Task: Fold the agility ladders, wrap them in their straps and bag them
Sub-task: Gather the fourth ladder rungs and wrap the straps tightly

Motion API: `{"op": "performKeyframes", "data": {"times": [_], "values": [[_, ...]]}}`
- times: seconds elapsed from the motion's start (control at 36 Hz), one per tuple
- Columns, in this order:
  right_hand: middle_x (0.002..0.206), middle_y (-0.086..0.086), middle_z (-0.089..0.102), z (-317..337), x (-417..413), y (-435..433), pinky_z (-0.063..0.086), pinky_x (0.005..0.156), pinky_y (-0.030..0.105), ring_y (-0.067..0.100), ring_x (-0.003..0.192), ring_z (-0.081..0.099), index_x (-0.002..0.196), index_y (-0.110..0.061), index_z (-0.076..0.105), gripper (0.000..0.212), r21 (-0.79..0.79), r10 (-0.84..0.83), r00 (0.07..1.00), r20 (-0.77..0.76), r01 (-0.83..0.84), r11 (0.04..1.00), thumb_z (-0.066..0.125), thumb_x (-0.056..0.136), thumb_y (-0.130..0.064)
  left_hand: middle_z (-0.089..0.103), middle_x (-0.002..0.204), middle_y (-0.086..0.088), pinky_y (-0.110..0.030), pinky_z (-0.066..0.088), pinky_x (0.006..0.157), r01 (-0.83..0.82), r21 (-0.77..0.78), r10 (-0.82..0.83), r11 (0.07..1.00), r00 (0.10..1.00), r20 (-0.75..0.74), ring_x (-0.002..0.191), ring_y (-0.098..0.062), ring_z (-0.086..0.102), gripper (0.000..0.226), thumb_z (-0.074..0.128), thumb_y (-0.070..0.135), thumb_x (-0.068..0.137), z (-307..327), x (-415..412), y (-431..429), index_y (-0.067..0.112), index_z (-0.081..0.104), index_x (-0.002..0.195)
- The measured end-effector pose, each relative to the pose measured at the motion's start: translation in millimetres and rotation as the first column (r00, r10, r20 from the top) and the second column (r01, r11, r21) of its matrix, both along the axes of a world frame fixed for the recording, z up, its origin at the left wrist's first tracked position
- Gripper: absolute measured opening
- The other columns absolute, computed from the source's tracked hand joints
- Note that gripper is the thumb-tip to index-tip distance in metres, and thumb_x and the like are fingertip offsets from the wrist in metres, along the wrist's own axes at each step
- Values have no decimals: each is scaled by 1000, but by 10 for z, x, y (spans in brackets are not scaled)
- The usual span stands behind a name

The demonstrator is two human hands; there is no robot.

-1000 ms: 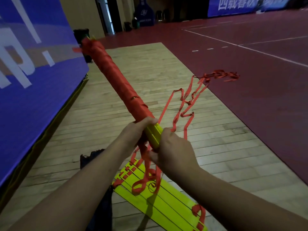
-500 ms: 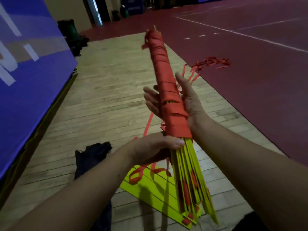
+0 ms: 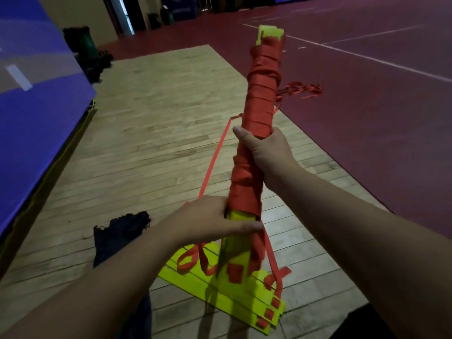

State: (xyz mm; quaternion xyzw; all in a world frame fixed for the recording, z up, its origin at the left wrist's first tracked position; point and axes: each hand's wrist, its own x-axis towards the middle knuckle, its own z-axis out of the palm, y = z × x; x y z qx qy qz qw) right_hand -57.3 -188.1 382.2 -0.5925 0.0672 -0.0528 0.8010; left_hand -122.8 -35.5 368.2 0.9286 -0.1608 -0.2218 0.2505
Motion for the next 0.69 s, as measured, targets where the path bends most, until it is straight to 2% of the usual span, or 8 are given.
{"op": "performKeyframes", "data": {"times": [0.14,0.25,0.33,0.42,0.47,0.56,0.64,0.69], "values": [[95,17,59,3,124,-36,60,65,40,28,77,63,128,-3,47,54,66,-45,998,-44,48,997,78,85,-14,67,90,5,-34,53,75,-262,153,190,953,908,373,87,-20,64,60,55,82,66,-29,-12,-106,33,60,99],[93,14,59,163,121,-134,57,83,51,30,81,63,131,-4,51,77,322,99,995,8,-96,942,82,64,-25,71,75,13,-28,54,68,-196,-258,229,946,968,105,71,-5,68,41,69,63,57,141,63,26,33,66,85],[97,13,61,217,27,-171,58,86,50,29,83,67,120,-10,59,57,539,241,968,71,-241,807,80,74,-37,67,65,8,-24,53,62,-202,-600,82,774,972,-221,60,-9,64,38,76,47,53,249,17,97,20,67,79],[91,12,59,243,-156,-39,57,76,45,29,78,65,101,-10,57,55,667,450,882,143,-421,614,71,75,-57,61,71,-3,-30,47,66,-169,-715,-121,678,934,-336,64,-16,57,40,74,48,50,251,-63,97,17,69,75],[84,12,61,234,-205,66,58,71,39,26,71,65,90,-6,58,60,716,519,842,149,-453,531,66,76,-63,66,76,-5,-30,51,68,-161,-720,-184,676,908,-376,68,-17,62,63,87,59,41,214,-103,93,13,70,81],[65,7,58,241,-204,99,56,53,28,18,51,60,74,-4,59,60,707,517,855,42,-392,589,58,88,-63,75,80,-3,-26,58,68,-243,-679,-202,693,838,-507,71,-13,71,80,89,71,29,246,-140,86,13,75,82],[64,7,56,267,-167,66,54,48,26,17,46,59,95,-11,50,47,644,503,862,-56,-354,678,62,89,-57,78,93,3,-41,56,93,-172,-524,-143,834,850,-507,87,-18,72,71,62,81,56,323,-129,124,21,72,94],[65,10,56,290,-165,44,54,47,26,19,46,60,98,-12,49,45,525,486,868,-104,-367,768,63,90,-54,76,106,-10,-41,54,97,-63,-355,-120,933,875,-469,98,-30,70,92,55,92,59,326,-95,216,13,74,102]]}}
